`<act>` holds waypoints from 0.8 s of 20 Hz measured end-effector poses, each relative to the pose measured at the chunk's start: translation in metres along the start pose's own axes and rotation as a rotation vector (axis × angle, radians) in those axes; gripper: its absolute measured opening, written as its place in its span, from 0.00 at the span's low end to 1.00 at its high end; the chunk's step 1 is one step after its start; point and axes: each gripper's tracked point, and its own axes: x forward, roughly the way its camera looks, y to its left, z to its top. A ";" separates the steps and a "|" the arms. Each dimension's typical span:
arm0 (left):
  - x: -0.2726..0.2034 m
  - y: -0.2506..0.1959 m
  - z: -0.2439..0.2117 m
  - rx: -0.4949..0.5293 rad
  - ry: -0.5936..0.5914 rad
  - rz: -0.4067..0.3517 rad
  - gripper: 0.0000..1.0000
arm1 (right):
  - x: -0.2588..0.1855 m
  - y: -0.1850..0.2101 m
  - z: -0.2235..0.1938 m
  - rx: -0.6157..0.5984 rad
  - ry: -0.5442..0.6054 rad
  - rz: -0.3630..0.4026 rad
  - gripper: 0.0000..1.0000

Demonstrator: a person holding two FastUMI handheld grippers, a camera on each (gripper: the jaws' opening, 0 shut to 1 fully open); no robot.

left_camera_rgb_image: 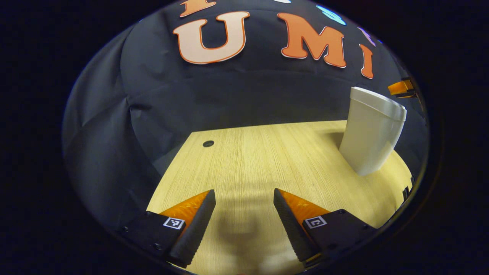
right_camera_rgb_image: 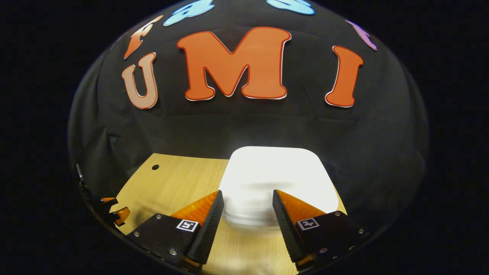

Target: Press the lid of the desktop garbage bin to open it, pick up the crumpled paper on the desktop and throw it into the bin, then pick up the pop can on the desktop and drop it into the bin, and finally close the garbage bin lid.

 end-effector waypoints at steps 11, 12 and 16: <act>-0.037 0.003 0.114 -0.077 -0.303 -0.046 0.97 | -0.033 0.067 0.019 0.015 -0.303 0.085 0.78; -0.038 0.003 0.122 -0.077 -0.322 -0.047 0.97 | -0.042 0.068 0.020 0.008 -0.343 0.090 0.79; -0.052 0.006 0.144 -0.041 -0.404 -0.024 0.97 | -0.050 0.088 0.020 -0.032 -0.416 0.094 0.82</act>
